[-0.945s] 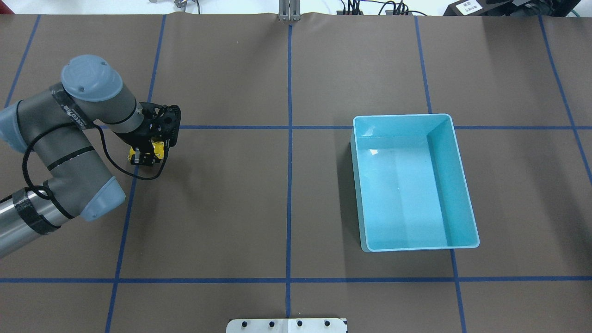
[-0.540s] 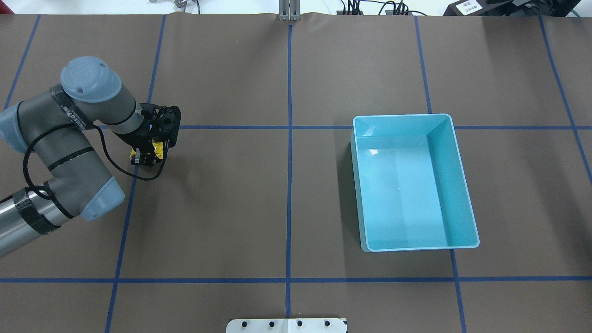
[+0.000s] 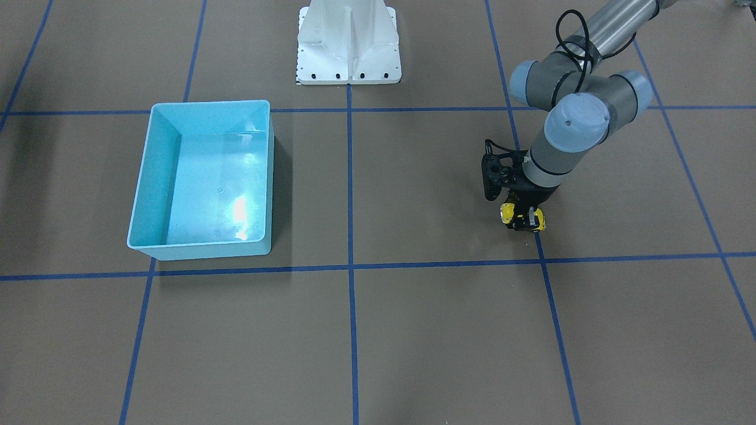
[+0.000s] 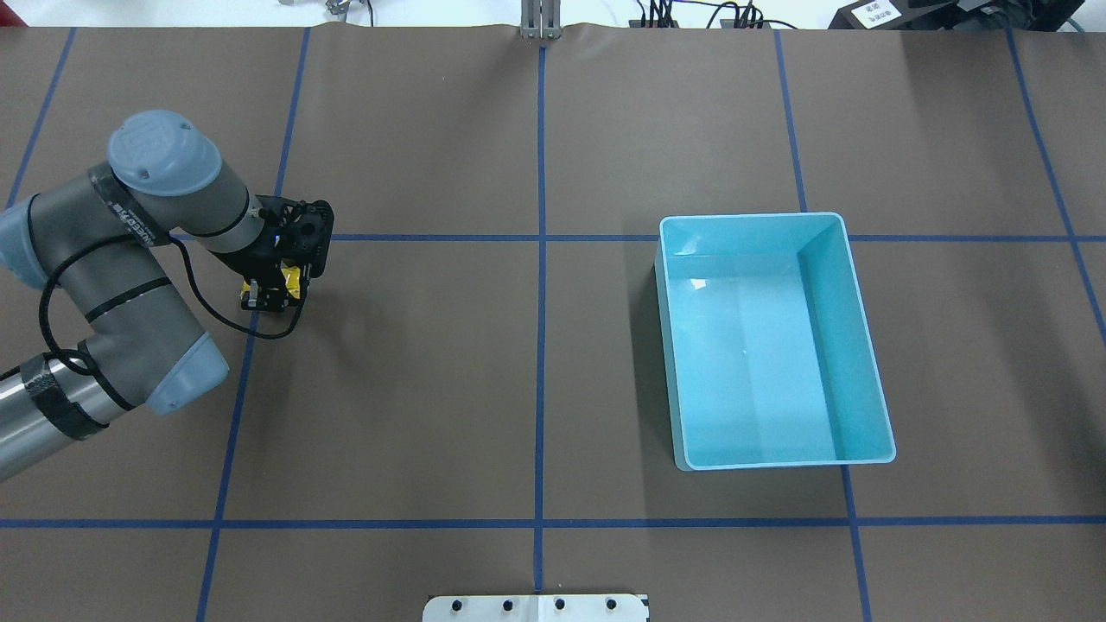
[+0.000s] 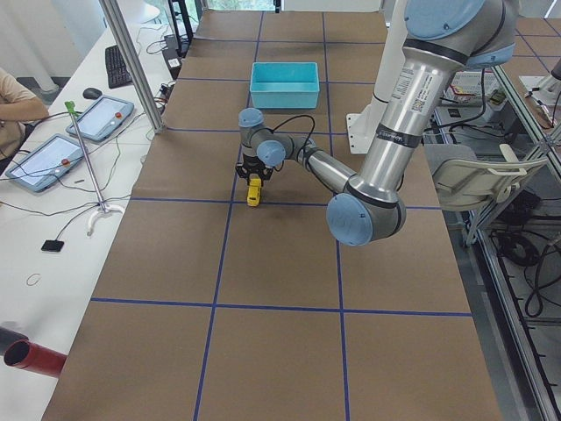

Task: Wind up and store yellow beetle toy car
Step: 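Drag the car backward along the table toward the robot with the left gripper, then keep pulling the car backward with the left gripper to wind it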

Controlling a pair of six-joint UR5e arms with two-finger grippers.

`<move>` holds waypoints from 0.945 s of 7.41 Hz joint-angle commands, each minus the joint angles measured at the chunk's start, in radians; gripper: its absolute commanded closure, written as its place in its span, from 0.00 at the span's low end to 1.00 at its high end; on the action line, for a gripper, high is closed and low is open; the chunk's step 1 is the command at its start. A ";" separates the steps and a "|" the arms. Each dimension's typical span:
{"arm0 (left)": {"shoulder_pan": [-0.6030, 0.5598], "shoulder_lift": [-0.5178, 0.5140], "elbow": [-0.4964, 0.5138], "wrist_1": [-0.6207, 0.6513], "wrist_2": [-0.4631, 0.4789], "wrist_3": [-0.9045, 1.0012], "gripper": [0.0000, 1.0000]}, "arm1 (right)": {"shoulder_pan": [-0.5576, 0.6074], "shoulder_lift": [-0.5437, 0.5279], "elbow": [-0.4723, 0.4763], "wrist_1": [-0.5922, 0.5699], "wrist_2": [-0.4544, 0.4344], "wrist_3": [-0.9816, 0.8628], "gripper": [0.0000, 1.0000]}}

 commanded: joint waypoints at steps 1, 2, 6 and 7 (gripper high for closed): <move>0.000 0.017 0.001 -0.025 0.000 0.000 1.00 | 0.000 0.000 0.001 0.000 -0.006 0.000 0.00; 0.000 0.020 0.003 -0.029 0.000 0.000 1.00 | 0.000 0.000 0.001 0.000 -0.007 0.000 0.00; 0.000 0.023 0.018 -0.046 0.000 0.014 1.00 | 0.000 0.000 0.001 0.000 -0.006 0.000 0.00; -0.002 0.041 0.017 -0.063 0.000 0.014 1.00 | 0.000 0.000 0.001 0.000 -0.006 0.000 0.00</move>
